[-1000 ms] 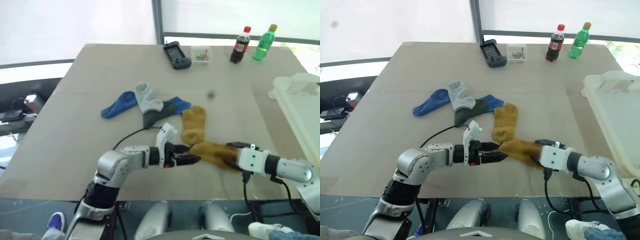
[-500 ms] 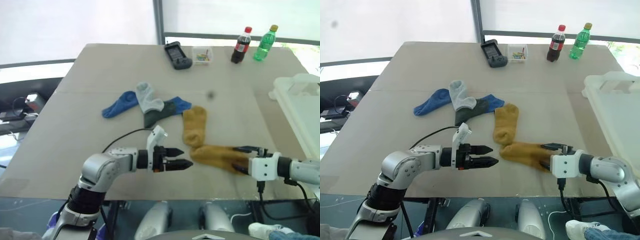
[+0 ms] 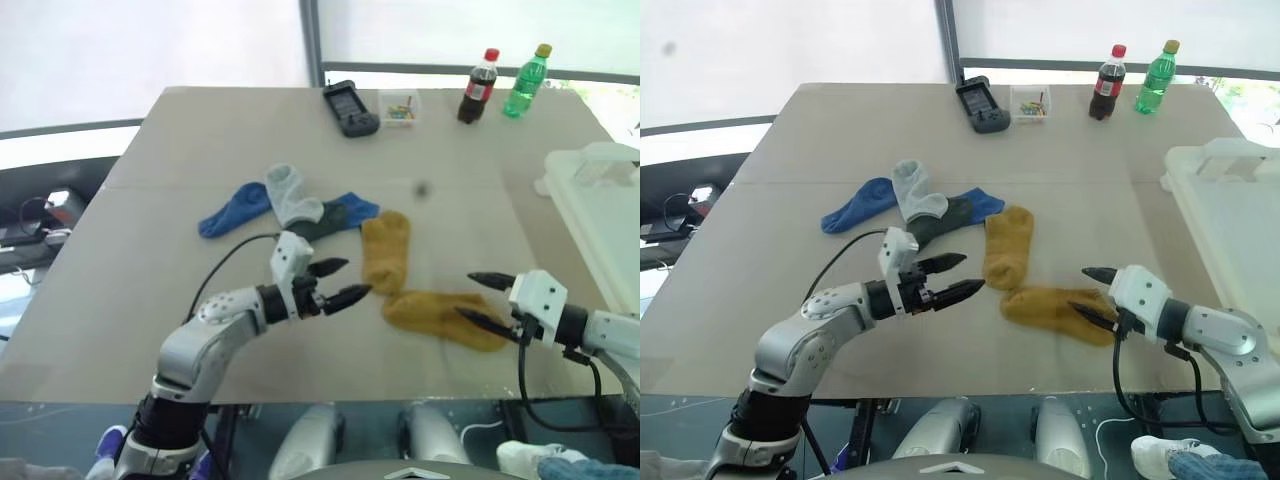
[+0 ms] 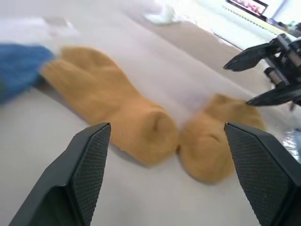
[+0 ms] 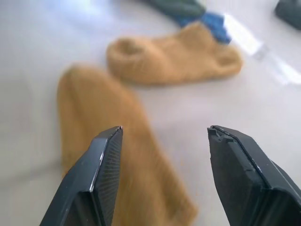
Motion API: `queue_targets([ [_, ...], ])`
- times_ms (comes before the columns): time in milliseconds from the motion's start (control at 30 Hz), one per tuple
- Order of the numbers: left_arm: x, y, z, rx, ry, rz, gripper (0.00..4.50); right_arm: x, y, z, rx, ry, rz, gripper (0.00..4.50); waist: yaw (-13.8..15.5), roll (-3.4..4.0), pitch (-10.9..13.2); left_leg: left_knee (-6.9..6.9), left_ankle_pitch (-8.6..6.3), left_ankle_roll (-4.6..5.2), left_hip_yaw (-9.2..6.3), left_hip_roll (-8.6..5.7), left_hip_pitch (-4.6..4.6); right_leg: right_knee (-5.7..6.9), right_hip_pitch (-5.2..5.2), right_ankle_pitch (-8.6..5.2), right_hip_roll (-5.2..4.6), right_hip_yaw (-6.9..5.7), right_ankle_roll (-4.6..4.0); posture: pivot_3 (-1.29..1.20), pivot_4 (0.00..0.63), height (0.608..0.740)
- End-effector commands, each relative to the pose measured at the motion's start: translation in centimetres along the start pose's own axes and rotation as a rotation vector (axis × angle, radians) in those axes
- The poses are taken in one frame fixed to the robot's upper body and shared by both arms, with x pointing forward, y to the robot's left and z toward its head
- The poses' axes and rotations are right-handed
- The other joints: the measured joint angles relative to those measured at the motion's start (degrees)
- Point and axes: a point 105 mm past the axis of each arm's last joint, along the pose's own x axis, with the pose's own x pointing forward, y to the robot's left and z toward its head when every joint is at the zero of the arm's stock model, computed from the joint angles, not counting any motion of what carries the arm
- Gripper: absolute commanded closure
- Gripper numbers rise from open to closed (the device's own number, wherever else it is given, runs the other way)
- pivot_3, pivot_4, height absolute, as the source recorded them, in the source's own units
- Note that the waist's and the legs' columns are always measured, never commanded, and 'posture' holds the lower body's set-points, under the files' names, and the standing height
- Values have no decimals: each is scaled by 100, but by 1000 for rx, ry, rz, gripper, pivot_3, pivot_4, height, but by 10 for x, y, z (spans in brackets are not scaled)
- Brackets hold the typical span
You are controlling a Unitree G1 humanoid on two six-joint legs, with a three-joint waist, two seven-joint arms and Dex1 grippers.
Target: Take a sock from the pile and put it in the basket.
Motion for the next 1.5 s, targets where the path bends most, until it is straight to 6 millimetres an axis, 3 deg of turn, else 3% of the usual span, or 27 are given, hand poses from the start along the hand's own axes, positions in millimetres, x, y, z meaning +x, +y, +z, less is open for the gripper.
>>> queue_targets([
  [33,-26,-1,24,117,-79,-18,199,4,-11,12,31,-16,-65,1569,-1,1,1,0,0,0,2,-1,-12,1,-13,0,0,-2,0,0,150,740],
  [267,-106,30,19,232,7,133,199,45,-38,23,120,13,-161,1569,-24,3,0,-12,2,-1,27,5,-46,7,-73,2,5,4,-2,0,150,740],
  [367,-124,33,31,239,29,119,199,62,-45,31,145,-4,-148,1569,1,2,1,-9,2,-2,18,5,-69,7,-89,4,9,-6,-4,0,150,740],
  [533,-121,28,70,267,21,29,199,84,-50,29,93,17,-85,1569,3,0,3,0,0,3,1,-13,-82,1,-88,4,6,-23,-4,0,150,740],
  [700,-104,24,86,270,6,-17,0,96,-57,28,72,23,-65,40,-98,4,6,3,0,2,2,-7,-82,8,-90,4,9,-21,-4,0,150,740],
  [1067,-94,19,82,258,23,-43,0,125,-72,19,240,44,-78,40,-291,5,6,-3,2,0,16,-2,-82,20,-106,4,11,-5,-4,0,150,740],
  [1233,-90,18,79,254,8,-28,0,151,-79,24,281,26,-128,40,-321,4,6,-2,2,0,27,-2,-83,27,-119,5,14,5,-4,0,150,740],
  [1267,-90,17,80,254,2,-22,0,155,-81,24,269,29,-137,423,-325,4,6,-2,2,0,28,-2,-84,28,-121,5,15,6,-5,0,150,740],
  [1333,-91,17,81,251,-10,-10,0,163,-81,25,256,30,-139,763,-330,4,6,-3,2,0,32,-2,-84,30,-124,5,15,10,-5,0,150,740],
  [1500,-90,12,77,236,-14,1,0,180,-83,27,264,40,-129,2948,-347,4,5,-4,2,0,44,-2,-85,36,-133,5,19,23,-5,0,150,740],
])
